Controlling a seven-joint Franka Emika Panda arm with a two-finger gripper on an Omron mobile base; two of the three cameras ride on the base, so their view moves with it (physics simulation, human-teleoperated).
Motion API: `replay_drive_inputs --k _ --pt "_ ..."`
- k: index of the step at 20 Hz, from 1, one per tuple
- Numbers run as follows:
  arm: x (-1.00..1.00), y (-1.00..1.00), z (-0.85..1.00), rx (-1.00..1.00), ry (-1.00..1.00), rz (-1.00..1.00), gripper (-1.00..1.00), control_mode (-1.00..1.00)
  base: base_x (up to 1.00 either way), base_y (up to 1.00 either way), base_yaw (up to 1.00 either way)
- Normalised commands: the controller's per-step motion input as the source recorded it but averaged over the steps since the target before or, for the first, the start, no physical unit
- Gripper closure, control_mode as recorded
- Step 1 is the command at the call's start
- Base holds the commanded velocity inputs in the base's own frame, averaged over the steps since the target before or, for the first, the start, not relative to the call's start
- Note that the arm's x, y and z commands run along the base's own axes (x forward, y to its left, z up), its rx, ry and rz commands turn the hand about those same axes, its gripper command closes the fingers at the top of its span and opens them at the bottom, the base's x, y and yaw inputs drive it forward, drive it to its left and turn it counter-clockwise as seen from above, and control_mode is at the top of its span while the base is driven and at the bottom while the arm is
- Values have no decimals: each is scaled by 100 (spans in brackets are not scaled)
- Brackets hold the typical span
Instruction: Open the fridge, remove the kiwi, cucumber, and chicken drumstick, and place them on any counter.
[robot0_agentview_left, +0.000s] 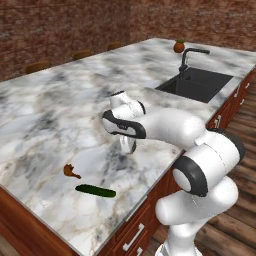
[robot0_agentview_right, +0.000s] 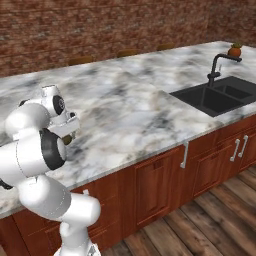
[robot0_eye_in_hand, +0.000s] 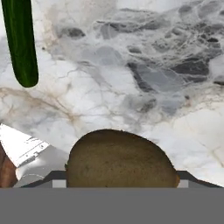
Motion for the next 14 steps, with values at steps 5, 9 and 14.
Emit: replay_drive_inputs --k 5,9,14 --pt "30 0 -36 32 -20 9 100 -100 0 0 0" --pt "27 0 -49 30 -16 4 100 -100 0 0 0" --pt "4 19 -91 0 0 0 100 -100 0 0 0"
